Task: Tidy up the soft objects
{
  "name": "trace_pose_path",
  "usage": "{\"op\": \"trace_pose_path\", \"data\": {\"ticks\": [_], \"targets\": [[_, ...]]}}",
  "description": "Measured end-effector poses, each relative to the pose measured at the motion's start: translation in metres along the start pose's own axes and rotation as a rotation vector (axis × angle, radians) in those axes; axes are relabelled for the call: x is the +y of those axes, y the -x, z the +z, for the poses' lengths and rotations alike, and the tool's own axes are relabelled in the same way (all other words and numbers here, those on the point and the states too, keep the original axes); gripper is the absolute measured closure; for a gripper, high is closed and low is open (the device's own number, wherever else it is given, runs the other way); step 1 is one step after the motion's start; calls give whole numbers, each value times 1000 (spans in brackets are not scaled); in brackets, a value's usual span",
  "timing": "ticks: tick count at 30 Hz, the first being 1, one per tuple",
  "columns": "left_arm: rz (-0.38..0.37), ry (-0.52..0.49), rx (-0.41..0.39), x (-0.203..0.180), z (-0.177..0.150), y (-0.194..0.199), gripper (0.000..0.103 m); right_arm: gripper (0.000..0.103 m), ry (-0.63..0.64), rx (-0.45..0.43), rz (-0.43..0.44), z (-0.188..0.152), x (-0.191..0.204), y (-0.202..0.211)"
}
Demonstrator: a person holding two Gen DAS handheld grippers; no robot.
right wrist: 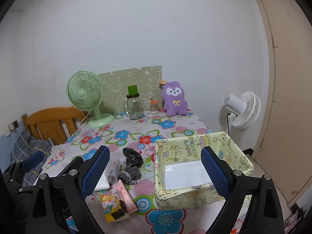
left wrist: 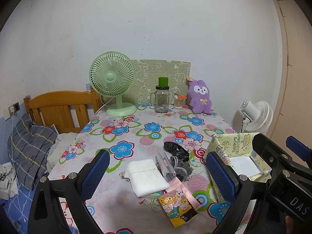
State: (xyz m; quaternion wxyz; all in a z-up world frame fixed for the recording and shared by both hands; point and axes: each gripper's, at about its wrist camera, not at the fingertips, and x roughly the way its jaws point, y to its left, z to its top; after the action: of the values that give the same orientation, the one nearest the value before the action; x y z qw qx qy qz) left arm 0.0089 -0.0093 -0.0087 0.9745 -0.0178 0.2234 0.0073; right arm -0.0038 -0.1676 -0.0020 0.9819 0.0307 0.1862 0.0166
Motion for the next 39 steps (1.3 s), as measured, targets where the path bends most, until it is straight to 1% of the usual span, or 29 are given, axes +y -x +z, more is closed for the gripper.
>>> {"op": "trace_pose_path", "data": {"ticks": [24, 39], "targets": [[3, -9, -11, 0, 0, 4, 4, 7, 9, -6, -4, -1, 2, 0], [-1, -17, -1, 6, -13, -1, 5, 7, 10, 8, 15, -14, 7, -4]]}}
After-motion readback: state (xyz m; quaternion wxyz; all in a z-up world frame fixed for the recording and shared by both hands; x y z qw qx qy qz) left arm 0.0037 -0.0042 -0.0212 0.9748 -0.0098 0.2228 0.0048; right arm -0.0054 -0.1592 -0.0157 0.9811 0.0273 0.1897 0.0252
